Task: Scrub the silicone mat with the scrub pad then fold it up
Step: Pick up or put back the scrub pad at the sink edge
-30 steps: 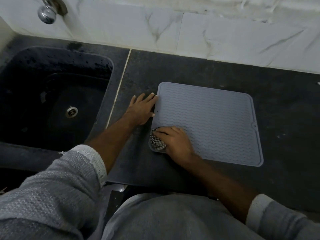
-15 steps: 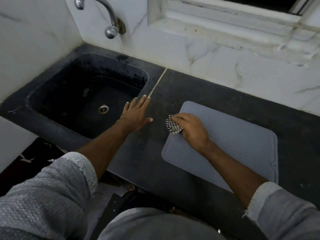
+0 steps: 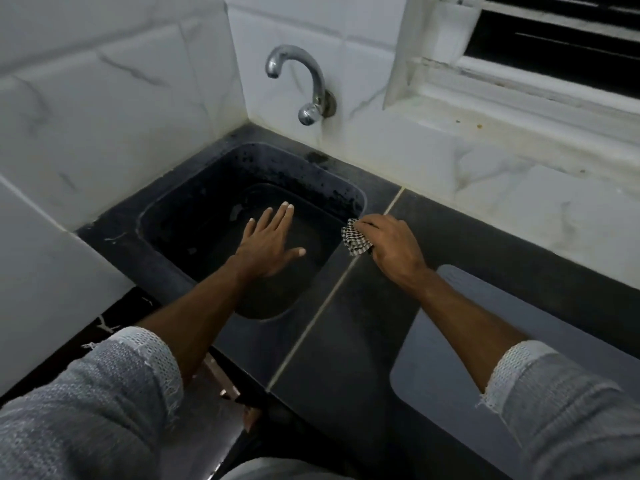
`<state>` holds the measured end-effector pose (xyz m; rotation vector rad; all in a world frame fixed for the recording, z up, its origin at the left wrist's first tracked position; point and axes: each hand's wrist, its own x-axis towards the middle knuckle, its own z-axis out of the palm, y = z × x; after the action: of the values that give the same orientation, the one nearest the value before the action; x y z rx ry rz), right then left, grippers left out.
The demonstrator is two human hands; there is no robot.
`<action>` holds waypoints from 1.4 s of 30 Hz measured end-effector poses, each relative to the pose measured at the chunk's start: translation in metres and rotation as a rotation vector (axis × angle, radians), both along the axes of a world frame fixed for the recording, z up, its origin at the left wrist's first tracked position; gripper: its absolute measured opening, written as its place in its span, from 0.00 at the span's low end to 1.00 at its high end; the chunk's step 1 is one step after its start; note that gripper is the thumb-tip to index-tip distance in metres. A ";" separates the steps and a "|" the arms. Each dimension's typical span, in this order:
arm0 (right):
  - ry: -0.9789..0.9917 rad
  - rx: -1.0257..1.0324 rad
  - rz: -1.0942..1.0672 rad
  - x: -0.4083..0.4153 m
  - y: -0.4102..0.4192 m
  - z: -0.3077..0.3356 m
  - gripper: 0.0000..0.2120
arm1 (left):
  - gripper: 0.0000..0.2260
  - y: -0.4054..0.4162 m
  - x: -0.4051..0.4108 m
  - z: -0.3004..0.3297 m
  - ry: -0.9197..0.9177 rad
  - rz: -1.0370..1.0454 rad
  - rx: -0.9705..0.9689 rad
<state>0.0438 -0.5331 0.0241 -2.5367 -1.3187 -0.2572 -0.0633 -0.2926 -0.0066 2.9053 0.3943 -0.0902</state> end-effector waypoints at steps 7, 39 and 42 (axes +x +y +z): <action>0.001 -0.023 0.016 0.042 0.129 0.005 0.23 | 0.41 0.124 0.018 0.020 -0.004 0.046 0.041; -0.069 -0.199 -0.141 0.272 0.502 -0.052 0.16 | 0.39 0.353 0.161 -0.037 -0.111 -0.036 0.019; -0.069 -0.171 -0.144 0.282 0.523 -0.065 0.16 | 0.39 0.356 0.167 -0.045 -0.116 -0.032 0.003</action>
<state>0.3257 -0.0102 -0.0406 -2.7955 -1.2317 -0.2740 0.1032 0.0634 -0.0512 2.9026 0.3290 0.0743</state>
